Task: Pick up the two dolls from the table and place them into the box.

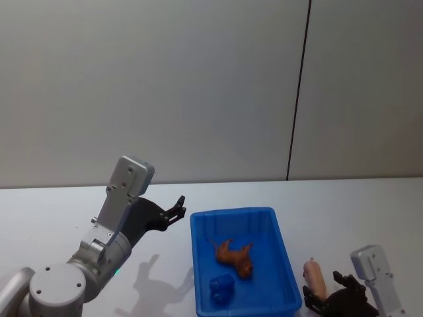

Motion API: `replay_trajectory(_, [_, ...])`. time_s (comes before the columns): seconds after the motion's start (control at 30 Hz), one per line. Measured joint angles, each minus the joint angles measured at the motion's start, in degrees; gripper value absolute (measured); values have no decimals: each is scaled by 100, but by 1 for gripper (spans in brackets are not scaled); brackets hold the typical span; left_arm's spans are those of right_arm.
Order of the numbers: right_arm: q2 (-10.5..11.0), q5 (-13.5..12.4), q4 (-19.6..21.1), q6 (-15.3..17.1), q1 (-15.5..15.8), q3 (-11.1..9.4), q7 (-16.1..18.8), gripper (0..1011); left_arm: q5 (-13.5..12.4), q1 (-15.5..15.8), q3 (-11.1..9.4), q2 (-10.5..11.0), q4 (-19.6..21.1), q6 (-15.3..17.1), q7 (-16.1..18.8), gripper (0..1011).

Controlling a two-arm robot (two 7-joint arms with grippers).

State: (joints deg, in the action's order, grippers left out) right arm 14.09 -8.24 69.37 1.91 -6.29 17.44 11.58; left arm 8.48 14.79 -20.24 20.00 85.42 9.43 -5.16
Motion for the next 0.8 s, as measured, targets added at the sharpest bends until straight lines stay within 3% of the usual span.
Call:
replay_trajectory(0.17, [-23,-6,-86,-25,-54,-4,74,761,0,0,0,0,0,0,0,1001])
replay_trajectory(0.53, [-46,-53,-161,25,-110,-27,124,384,0,0,0,0,0,0,0,1001])
replay_trajectory(0.8, [-35,-144,-105,155,-85,-65,9,371,0,0,0,0,0,0,1,1001])
